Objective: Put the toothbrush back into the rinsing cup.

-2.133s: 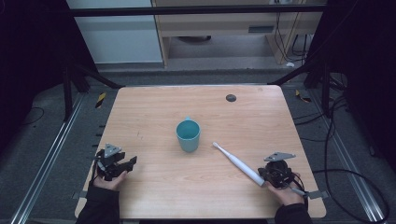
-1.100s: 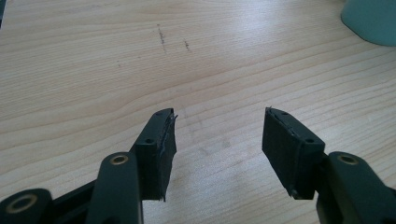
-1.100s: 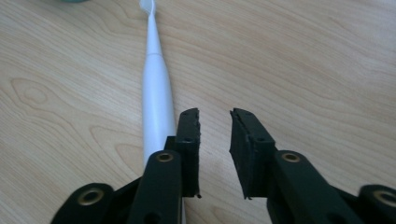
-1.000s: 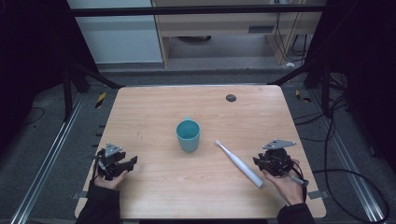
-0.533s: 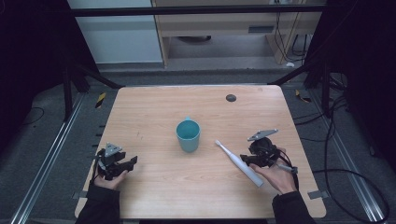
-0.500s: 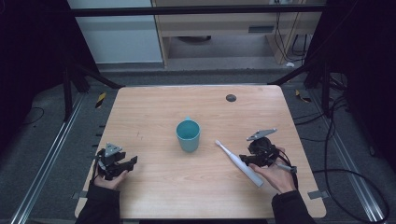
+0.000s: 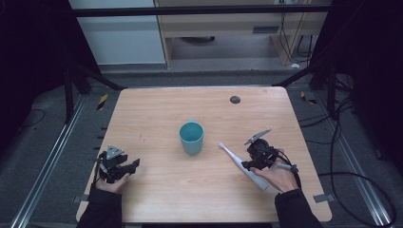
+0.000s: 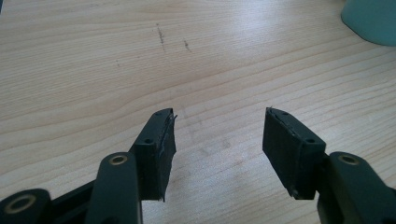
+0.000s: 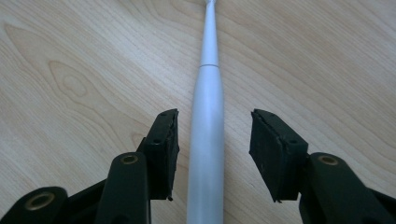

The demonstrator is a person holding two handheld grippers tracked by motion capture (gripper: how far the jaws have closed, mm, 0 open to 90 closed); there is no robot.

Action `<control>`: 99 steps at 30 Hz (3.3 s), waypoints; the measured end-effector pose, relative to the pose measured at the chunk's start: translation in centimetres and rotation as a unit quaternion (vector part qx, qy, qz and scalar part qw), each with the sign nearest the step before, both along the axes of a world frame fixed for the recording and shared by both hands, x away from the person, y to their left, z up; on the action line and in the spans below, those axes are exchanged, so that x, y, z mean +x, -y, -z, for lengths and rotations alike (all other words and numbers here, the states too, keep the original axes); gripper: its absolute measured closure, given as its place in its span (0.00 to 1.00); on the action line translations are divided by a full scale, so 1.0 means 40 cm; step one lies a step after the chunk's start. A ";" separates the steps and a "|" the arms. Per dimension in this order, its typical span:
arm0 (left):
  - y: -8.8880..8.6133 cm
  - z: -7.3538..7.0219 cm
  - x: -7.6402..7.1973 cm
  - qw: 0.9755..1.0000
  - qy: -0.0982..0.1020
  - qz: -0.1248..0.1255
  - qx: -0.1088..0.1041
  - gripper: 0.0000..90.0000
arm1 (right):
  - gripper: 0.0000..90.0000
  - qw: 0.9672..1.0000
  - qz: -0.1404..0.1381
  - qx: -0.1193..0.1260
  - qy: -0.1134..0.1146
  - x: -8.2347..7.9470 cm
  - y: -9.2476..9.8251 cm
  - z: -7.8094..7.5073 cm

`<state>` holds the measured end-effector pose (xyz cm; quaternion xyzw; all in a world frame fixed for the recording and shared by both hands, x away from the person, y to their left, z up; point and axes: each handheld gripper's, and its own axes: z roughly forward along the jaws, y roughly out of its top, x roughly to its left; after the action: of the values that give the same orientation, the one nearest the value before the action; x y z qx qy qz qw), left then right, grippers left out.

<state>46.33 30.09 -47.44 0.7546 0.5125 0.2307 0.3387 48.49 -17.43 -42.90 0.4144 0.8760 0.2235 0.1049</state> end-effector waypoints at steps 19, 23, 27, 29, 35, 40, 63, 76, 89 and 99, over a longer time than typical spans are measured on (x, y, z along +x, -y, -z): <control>0.002 0.002 0.001 1.000 -0.001 0.000 0.000 0.48 | 0.62 0.997 -0.006 -0.035 -0.066 0.019 -0.015 0.056; 0.002 0.002 0.001 1.000 -0.001 0.002 0.003 0.48 | 0.65 0.996 -0.004 -0.042 -0.080 0.025 -0.017 0.075; 0.002 0.002 0.002 1.000 -0.001 0.002 0.003 0.48 | 0.66 0.995 -0.009 -0.049 -0.084 0.029 -0.020 0.085; 0.002 0.002 0.002 1.000 -0.002 0.002 0.004 0.48 | 0.68 0.994 -0.008 -0.059 -0.087 0.031 -0.024 0.093; 0.001 0.003 0.002 1.000 -0.003 0.002 0.004 0.48 | 0.72 0.994 -0.007 -0.068 -0.090 0.030 -0.029 0.098; 0.001 0.002 0.002 1.000 -0.002 0.001 0.003 0.48 | 0.73 0.994 -0.002 -0.075 -0.084 0.027 -0.033 0.097; 0.002 0.000 0.001 1.000 0.001 -0.001 0.002 0.48 | 0.74 0.995 0.046 0.069 0.051 -0.014 0.006 -0.011; 0.004 -0.001 0.000 1.000 0.004 -0.002 -0.002 0.48 | 0.74 0.971 0.073 0.167 0.152 -0.007 -0.024 -0.090; 0.003 -0.002 0.000 1.000 0.007 -0.002 -0.004 0.48 | 0.74 0.949 0.104 0.211 0.212 0.027 -0.088 -0.129; 0.001 -0.002 0.001 1.000 0.006 -0.002 -0.004 0.48 | 0.74 0.933 0.113 0.243 0.240 0.054 -0.150 -0.142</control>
<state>46.35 30.05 -47.38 0.7507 0.5130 0.2338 0.3445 50.66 -11.44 -37.21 0.4577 0.6909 0.5088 0.2330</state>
